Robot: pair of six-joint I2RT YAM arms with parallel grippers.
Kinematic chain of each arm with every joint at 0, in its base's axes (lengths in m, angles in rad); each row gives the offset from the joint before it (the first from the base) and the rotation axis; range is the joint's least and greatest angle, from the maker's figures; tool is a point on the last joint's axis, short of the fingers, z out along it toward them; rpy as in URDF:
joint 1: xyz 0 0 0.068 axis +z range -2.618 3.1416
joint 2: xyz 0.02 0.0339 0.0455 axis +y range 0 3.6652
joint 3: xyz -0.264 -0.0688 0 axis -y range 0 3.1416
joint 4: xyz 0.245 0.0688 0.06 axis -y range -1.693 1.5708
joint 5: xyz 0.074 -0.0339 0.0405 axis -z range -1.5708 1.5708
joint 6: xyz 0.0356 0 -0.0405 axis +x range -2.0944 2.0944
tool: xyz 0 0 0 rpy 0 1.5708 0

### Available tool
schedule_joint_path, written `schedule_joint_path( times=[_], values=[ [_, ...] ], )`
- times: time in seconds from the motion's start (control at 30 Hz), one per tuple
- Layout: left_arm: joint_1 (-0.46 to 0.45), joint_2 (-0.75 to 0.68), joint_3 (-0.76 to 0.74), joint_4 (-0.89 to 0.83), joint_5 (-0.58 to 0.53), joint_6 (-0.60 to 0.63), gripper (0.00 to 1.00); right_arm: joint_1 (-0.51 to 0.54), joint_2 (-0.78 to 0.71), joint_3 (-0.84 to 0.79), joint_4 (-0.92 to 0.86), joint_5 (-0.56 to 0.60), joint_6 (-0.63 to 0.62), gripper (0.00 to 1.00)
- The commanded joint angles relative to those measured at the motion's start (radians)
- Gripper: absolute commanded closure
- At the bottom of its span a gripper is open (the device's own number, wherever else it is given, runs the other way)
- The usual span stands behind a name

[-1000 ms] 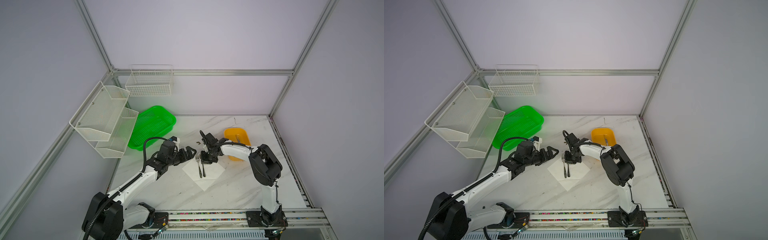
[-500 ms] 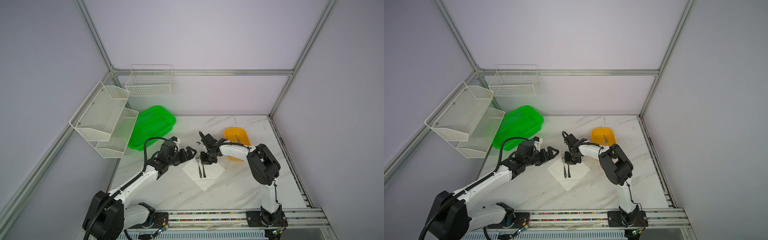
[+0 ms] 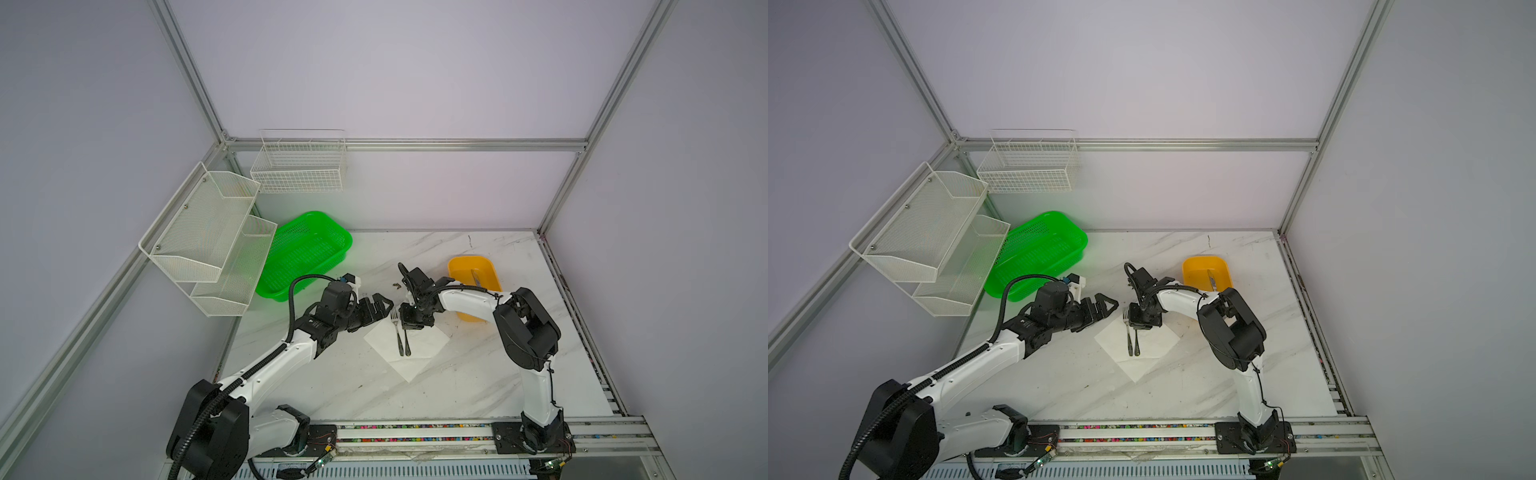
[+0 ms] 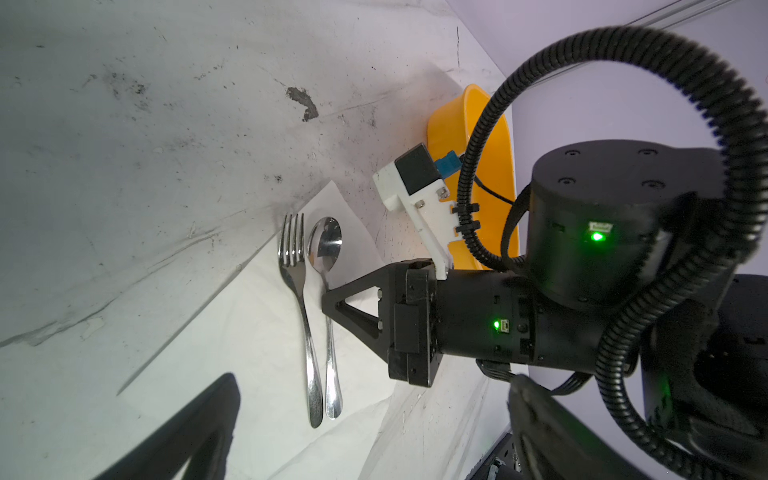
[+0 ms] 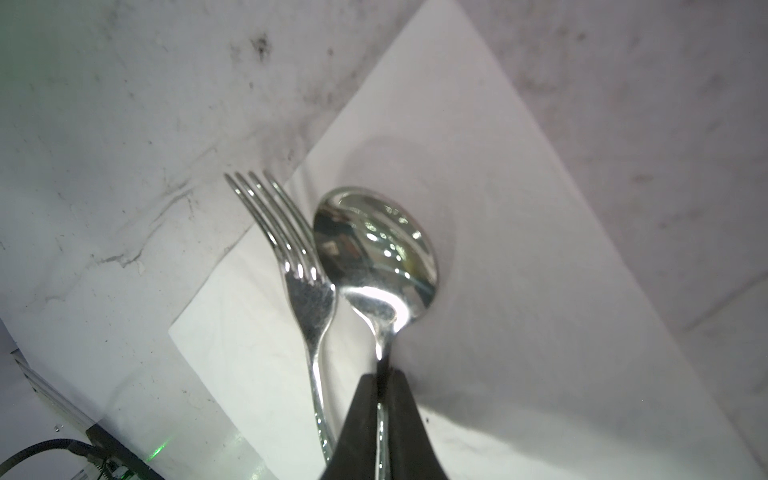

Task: Place the utensils on the paper napkin and roll it up
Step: 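Lower the spoon onto the napkin next to the fork and release, then move the open right gripper back to the knife in the yellow tray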

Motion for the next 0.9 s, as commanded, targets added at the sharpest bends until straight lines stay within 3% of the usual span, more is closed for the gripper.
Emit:
schedule_joint_path(
  times=[0.0, 0.33, 0.5, 0.6, 0.73, 0.8, 0.87],
  values=[
    [0.007, -0.001, -0.024, 0.010, 0.018, 0.024, 0.00, 0.007, -0.010, -0.003, -0.002, 0.009, 0.017, 0.88],
    [0.006, 0.000, -0.013, 0.003, 0.022, 0.024, 0.00, 0.005, -0.079, 0.022, -0.045, 0.065, 0.004, 0.76],
    [0.007, 0.002, -0.004, 0.015, 0.045, 0.007, 0.00, 0.001, -0.189, 0.047, -0.104, 0.311, 0.003, 0.75],
    [0.005, 0.015, 0.013, 0.038, 0.063, -0.006, 0.01, -0.011, -0.290, 0.025, -0.097, 0.453, -0.015, 0.69],
    [-0.007, 0.064, 0.041, 0.078, 0.077, -0.025, 0.02, -0.096, -0.409, -0.032, -0.085, 0.600, -0.023, 0.68],
    [-0.020, 0.097, 0.058, 0.105, 0.081, -0.035, 0.02, -0.180, -0.452, -0.075, -0.057, 0.585, -0.041, 0.68],
    [-0.038, 0.145, 0.089, 0.133, 0.089, -0.045, 0.03, -0.285, -0.484, -0.120, -0.009, 0.473, -0.078, 0.68]
  ],
)
